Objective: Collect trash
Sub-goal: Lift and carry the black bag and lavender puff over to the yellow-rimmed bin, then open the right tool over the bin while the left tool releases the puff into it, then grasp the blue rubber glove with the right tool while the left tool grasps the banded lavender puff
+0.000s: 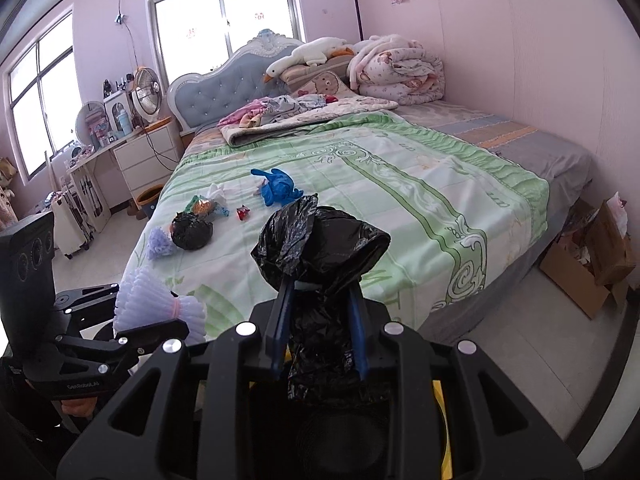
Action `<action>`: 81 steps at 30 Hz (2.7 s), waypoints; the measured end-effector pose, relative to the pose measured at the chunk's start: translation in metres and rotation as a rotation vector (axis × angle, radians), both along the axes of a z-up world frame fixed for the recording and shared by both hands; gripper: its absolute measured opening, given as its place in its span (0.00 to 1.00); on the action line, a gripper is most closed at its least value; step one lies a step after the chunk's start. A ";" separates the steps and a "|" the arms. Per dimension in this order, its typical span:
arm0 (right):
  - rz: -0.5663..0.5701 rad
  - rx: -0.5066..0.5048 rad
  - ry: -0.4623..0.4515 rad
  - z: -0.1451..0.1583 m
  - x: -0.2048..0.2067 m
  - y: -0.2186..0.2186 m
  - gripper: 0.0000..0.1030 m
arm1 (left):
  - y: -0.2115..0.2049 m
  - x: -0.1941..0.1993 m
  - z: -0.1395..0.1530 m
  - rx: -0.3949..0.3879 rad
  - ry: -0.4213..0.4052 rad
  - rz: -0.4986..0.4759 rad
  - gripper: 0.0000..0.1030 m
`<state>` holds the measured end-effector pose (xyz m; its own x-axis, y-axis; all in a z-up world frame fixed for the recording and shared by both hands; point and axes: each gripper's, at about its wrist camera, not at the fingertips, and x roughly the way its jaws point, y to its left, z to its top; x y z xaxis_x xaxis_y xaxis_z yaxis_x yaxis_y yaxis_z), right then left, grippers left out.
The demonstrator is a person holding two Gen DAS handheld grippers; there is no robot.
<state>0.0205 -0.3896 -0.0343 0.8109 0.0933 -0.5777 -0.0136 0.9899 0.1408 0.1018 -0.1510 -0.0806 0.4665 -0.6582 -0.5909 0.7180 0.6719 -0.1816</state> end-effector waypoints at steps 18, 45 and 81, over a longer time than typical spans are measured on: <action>-0.052 0.105 0.145 -0.057 -0.020 -0.028 0.27 | -0.028 -0.018 -0.037 0.043 0.093 -0.100 0.37; -0.042 0.135 -0.022 -0.020 0.028 -0.017 0.62 | 0.051 0.027 0.005 -0.022 -0.067 0.193 0.92; 0.158 -0.109 0.052 -0.072 0.313 0.125 0.73 | 0.207 0.173 -0.041 0.017 0.025 0.602 0.92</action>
